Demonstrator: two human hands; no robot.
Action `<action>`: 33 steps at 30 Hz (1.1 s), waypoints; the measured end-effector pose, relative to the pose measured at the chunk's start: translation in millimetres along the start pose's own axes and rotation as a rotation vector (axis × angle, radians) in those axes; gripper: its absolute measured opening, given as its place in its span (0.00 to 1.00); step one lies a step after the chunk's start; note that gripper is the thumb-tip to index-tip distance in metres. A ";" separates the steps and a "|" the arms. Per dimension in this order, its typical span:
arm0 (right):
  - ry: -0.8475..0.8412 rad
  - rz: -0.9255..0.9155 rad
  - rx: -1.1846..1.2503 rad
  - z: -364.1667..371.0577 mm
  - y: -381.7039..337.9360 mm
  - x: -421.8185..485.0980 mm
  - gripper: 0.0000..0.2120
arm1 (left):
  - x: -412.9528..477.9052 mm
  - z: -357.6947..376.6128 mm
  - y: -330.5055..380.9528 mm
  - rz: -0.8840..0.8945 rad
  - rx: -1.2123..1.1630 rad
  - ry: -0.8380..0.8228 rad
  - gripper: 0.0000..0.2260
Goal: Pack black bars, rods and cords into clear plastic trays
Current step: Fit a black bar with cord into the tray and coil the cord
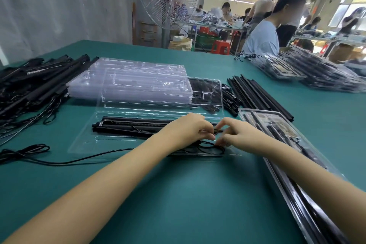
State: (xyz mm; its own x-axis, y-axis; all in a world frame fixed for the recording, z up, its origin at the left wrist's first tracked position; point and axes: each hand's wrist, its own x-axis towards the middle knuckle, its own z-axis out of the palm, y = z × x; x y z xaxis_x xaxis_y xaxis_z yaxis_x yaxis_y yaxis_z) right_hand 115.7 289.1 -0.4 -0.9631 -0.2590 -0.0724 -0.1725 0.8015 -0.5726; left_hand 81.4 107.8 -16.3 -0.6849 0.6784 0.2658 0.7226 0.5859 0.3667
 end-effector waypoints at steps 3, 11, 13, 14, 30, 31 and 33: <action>-0.033 0.000 0.115 -3.5 1.1 -0.7 0.06 | 3.7 5.1 1.5 -0.006 0.036 -0.015 0.10; -0.008 0.051 0.126 -1.3 0.5 -2.9 0.13 | 11.3 14.3 3.8 -0.102 0.022 -0.015 0.12; 0.035 0.075 0.085 1.1 -1.0 -1.5 0.15 | 10.4 17.1 4.8 -0.108 0.065 -0.007 0.13; 0.058 0.085 0.061 1.8 -1.1 -1.1 0.16 | 9.8 18.4 5.1 -0.120 0.065 -0.007 0.15; 0.079 -0.049 -0.163 9.5 -3.8 -4.2 0.09 | -4.3 9.8 -1.2 -0.005 -0.116 -0.035 0.11; 0.063 -0.064 -0.192 10.2 -4.7 -3.3 0.09 | -6.6 5.4 -3.1 -0.020 -0.125 -0.051 0.09; 0.041 -0.083 -0.250 11.5 -6.1 -2.0 0.10 | -11.8 -4.1 -7.8 -0.041 -0.143 -0.093 0.06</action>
State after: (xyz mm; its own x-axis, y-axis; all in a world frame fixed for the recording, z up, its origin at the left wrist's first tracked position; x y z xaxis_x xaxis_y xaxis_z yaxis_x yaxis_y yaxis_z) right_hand 121.1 278.5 -6.2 -0.9502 -0.3115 0.0029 -0.2921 0.8878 -0.3557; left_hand 83.5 93.4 -18.6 -0.6969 0.6975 0.1669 0.6695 0.5492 0.5001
